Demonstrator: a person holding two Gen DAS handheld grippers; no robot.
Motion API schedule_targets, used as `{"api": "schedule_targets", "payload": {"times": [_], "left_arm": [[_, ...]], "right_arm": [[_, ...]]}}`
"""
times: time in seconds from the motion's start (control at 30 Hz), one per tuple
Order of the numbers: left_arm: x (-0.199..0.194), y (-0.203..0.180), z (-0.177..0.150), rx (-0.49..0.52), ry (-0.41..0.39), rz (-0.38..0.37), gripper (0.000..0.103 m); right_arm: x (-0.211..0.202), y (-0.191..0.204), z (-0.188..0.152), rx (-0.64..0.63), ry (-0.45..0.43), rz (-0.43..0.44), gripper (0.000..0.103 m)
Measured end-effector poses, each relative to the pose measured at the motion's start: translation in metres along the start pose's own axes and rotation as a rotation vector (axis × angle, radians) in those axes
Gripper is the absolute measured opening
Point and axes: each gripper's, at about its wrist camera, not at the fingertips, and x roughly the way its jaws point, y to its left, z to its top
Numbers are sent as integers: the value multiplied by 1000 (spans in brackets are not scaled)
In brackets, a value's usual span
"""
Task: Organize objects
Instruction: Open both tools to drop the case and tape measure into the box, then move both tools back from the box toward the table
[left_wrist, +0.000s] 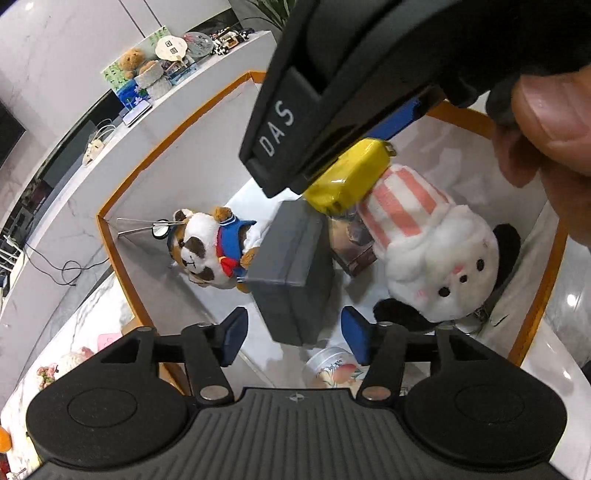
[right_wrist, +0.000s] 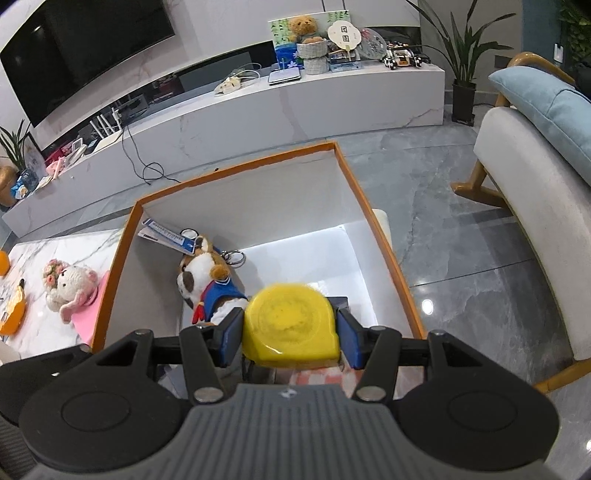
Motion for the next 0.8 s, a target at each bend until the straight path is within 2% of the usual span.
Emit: {"api": "schedule_targets", "payload": {"times": [0.23, 0.8], "left_arm": [[-13, 10, -7, -53, -31, -40, 69], [-42, 37, -11, -123, -127, -69, 69]], "right_arm": [[-9, 1, 2, 8, -32, 5, 57], [-13, 3, 2, 5, -36, 6, 58]]}}
